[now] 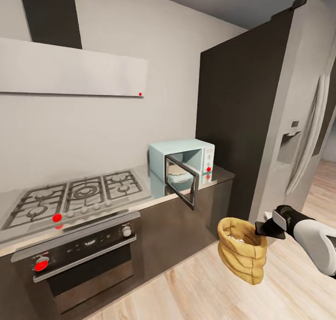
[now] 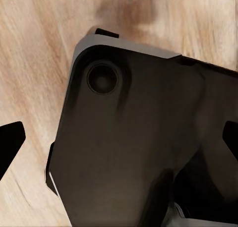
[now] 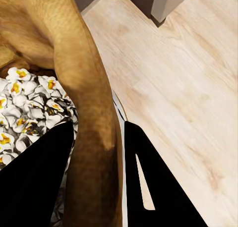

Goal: In the kitchen, take the popcorn bag from the countertop, put it into the microwave, and heat it until the popcorn is cooked so the cooked popcorn ends up inside the bag.

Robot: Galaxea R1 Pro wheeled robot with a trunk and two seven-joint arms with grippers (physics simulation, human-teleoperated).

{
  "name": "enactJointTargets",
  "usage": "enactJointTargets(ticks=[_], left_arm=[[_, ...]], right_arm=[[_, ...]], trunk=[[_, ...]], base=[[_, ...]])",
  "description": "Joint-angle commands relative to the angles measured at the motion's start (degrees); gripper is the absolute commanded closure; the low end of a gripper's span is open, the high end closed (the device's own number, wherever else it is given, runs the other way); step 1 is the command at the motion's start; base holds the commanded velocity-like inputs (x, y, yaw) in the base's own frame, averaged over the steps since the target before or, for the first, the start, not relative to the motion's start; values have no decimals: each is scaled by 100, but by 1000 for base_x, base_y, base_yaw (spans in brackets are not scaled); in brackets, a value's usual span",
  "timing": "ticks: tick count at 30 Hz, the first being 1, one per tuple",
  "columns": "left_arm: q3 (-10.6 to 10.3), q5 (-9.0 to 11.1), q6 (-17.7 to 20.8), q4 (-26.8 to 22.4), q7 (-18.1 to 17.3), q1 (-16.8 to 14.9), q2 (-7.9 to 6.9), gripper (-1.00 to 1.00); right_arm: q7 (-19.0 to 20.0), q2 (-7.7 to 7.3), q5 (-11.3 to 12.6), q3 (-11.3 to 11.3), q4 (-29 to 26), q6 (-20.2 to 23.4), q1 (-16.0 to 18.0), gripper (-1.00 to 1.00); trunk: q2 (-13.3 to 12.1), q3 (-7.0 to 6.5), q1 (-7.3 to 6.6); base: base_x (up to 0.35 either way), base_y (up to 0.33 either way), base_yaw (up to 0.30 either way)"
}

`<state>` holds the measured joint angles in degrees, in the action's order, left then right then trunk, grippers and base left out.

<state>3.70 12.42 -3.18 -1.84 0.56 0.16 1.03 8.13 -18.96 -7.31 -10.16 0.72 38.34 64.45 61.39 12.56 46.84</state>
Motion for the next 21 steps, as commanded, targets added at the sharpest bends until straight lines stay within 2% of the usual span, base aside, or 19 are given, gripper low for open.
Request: enactJointTargets(ticks=[1, 21], left_arm=[[35, 4, -7, -8, 6, 2, 2, -100], [43, -2, -16, -9, 6, 2, 2, -100]], right_arm=[[31, -3, -60, -39, 7, 7, 7, 100], [31, -11, -60, -30, 7, 7, 7, 100]], trunk=[[3, 7, 3], [3, 7, 3]], base=[[302, -104, 0], [302, -108, 0]])
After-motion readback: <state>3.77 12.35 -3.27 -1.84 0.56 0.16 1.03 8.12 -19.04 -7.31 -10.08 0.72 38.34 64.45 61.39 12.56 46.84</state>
